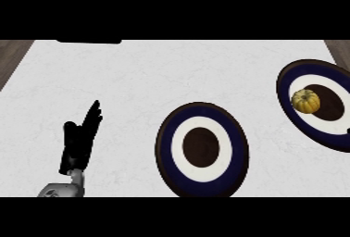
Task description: Pick the squash from the plate and place it in the plate
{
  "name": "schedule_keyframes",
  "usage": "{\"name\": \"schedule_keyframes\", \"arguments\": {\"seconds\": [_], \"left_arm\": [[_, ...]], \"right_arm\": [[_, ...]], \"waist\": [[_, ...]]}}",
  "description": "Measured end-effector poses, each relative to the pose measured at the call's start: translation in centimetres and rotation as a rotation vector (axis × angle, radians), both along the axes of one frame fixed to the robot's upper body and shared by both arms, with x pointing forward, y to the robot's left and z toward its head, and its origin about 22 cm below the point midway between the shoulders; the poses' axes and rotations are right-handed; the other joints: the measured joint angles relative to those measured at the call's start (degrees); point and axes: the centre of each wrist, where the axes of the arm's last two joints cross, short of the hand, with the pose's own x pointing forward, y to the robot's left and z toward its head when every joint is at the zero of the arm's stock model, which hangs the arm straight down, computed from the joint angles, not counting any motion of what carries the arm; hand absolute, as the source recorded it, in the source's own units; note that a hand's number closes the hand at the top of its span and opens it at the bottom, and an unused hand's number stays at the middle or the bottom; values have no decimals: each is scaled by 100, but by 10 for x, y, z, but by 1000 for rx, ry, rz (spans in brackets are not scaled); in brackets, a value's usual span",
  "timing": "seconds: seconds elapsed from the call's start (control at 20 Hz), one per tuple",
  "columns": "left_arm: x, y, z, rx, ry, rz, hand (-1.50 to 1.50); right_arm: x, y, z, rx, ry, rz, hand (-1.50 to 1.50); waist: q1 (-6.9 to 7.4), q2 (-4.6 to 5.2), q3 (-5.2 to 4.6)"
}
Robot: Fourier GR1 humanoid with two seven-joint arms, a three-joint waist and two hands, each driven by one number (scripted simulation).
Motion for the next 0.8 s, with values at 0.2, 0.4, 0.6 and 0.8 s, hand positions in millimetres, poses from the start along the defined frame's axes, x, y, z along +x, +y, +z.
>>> {"name": "schedule_keyframes", "arguments": {"seconds": [0.2,0.4,0.6,0.8], "left_arm": [[2,2,4,-4,-6,-7,0],[1,1,0,-9,-8,-15,0],[1,-1,1,-9,-6,-16,0],[0,2,2,-6,-6,-18,0]], "right_arm": [[-4,-6,3,-14,-4,-29,-150],[-7,-12,8,-27,-6,-54,-150],[-14,-19,9,-33,-13,-80,-150],[-21,-24,6,-33,-14,-107,-150]], "waist": [[25,10,2],[61,35,9],[65,38,15],[79,48,22]]}}
